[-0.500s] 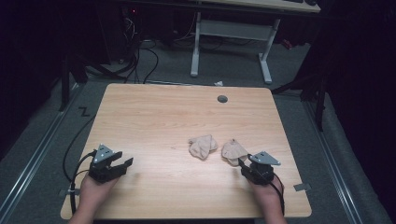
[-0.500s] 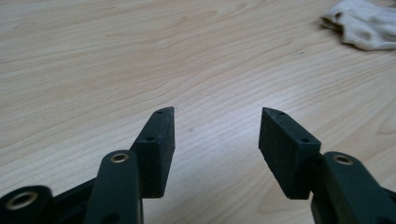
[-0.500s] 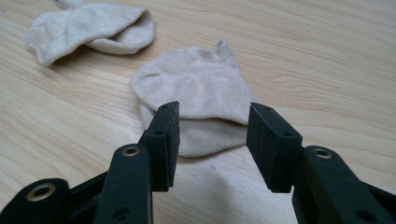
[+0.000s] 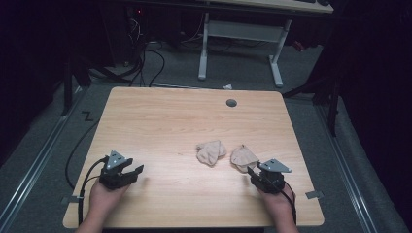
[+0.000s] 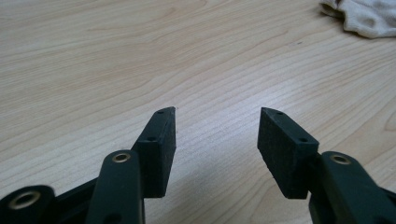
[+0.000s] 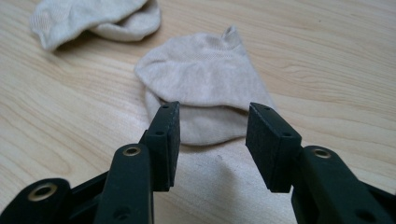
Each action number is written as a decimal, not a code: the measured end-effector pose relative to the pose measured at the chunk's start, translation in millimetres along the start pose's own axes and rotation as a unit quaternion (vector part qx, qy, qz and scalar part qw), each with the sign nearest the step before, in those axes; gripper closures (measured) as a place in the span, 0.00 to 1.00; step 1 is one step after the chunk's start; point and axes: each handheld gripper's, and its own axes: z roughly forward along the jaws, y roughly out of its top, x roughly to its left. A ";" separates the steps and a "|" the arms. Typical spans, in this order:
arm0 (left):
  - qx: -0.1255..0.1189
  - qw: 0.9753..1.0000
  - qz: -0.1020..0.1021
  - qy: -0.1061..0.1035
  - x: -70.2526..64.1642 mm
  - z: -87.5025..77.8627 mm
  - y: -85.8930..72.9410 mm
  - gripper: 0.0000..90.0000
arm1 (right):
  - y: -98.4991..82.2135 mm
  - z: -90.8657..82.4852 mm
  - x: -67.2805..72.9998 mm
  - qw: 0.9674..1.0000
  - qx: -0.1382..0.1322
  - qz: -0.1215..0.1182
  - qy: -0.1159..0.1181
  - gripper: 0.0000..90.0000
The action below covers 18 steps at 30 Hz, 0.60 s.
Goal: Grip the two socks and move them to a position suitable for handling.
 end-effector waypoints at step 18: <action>-0.020 1.000 0.008 -0.003 -6.4 -7.4 3.3 0.76 | 27.5 11.7 1.2 1.000 0.001 -0.013 0.010 0.92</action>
